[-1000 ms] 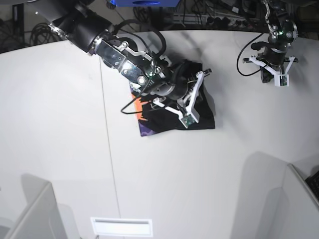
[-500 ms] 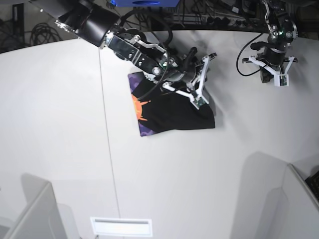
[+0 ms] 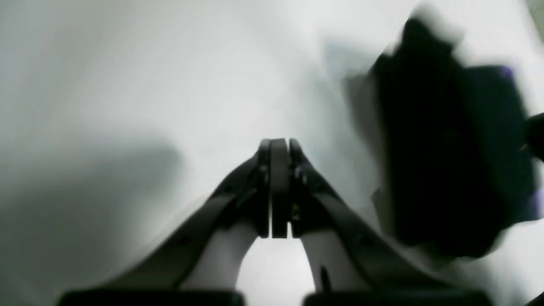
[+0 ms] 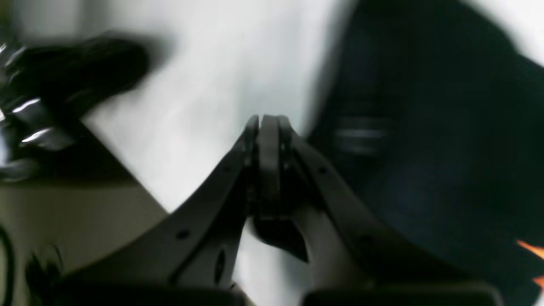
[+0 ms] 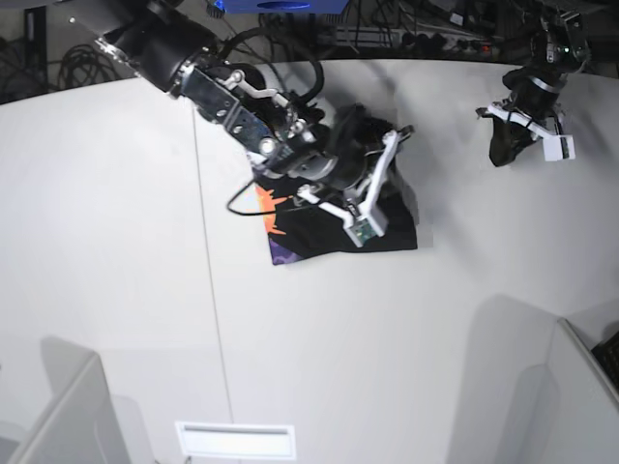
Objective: Fold the T-shirt properly
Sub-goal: 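Press and smooth the folded bundle with the right gripper, left gripper raised, then release the bundle and lift the right gripper away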
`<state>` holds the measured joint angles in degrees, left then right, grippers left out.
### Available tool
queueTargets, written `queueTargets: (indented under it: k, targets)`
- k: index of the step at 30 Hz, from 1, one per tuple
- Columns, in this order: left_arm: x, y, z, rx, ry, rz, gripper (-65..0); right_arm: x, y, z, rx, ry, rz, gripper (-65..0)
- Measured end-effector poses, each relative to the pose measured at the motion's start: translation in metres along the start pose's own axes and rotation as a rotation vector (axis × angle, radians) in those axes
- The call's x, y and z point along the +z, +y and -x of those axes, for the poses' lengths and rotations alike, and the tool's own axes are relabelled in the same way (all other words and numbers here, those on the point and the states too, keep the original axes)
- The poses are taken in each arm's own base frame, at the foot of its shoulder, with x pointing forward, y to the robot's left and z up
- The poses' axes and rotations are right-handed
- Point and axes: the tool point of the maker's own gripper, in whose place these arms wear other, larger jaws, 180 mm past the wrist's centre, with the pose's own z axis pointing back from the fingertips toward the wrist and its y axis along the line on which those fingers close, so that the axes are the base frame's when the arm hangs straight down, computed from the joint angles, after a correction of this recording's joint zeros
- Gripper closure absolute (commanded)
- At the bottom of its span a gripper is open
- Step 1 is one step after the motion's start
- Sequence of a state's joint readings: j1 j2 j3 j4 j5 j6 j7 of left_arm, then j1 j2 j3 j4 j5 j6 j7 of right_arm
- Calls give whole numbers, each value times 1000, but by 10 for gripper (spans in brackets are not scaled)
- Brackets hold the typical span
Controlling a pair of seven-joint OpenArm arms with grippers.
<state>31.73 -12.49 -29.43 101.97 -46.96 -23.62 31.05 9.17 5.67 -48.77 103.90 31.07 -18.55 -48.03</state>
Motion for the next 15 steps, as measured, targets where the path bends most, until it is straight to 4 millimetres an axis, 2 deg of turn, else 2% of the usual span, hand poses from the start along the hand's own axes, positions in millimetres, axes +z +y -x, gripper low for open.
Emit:
queueTargets:
  k: [4, 6, 8, 12, 14, 15]
  targets:
    - [-2, -35, -4, 94, -24, 140, 0, 21, -42, -10, -84, -58, 75, 0]
    - [-4, -42, -1, 114, -16, 162, 0, 28, -62, -9, -107, -73, 125, 0]
    - [-6, -45, -2, 127, -21, 173, -165, 31, -72, -1, -120, -58, 150, 0]
    - [-14, -59, -5, 139, -29, 219, -525, 31, -73, 20, -139, -16, 149, 0]
    - [-20, -67, -1, 133, -14, 237, -635, 31, -73, 22, -139, -13, 154, 0]
    - [-25, -73, 1, 135, -7, 254, -650, 32, -75, 24, -136, -10, 158, 0]
